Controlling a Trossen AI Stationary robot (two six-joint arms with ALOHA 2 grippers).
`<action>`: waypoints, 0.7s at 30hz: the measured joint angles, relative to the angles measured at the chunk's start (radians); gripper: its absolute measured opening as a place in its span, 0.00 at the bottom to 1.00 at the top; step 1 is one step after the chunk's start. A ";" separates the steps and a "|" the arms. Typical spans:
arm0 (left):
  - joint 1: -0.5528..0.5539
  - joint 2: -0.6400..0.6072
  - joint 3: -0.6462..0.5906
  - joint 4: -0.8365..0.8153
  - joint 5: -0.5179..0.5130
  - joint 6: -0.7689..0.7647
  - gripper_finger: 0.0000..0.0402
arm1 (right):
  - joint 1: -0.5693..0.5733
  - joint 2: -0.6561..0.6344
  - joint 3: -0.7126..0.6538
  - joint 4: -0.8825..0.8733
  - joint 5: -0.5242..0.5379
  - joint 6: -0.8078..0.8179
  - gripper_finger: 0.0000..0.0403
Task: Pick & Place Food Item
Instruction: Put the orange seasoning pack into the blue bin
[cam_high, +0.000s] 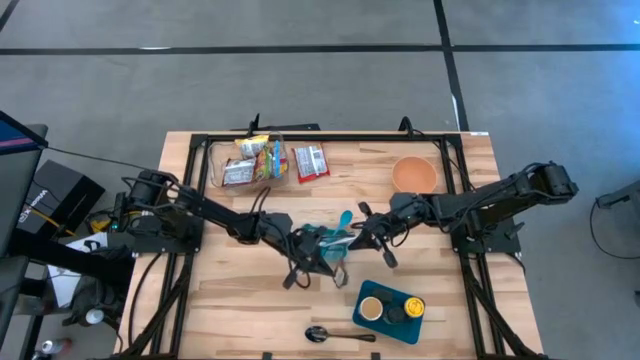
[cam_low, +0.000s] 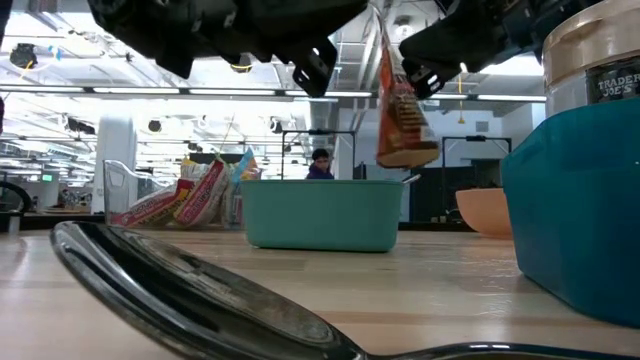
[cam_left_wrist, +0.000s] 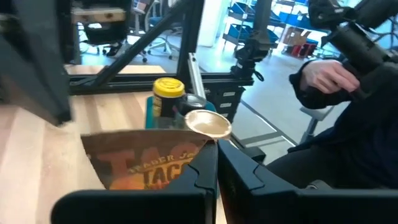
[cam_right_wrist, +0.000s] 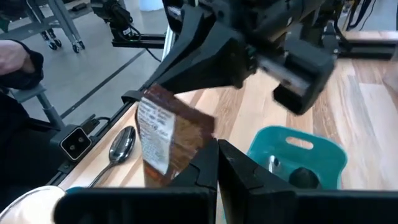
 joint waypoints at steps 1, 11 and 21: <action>0.000 0.000 0.000 0.003 0.000 0.000 0.00 | 0.003 0.000 0.000 -0.006 0.000 0.007 0.00; -0.003 0.000 0.000 0.010 0.000 0.000 0.00 | 0.018 0.007 -0.001 0.011 0.001 0.009 0.18; -0.008 0.000 0.000 0.010 0.000 0.000 0.00 | 0.017 0.007 -0.001 0.098 0.002 -0.026 0.42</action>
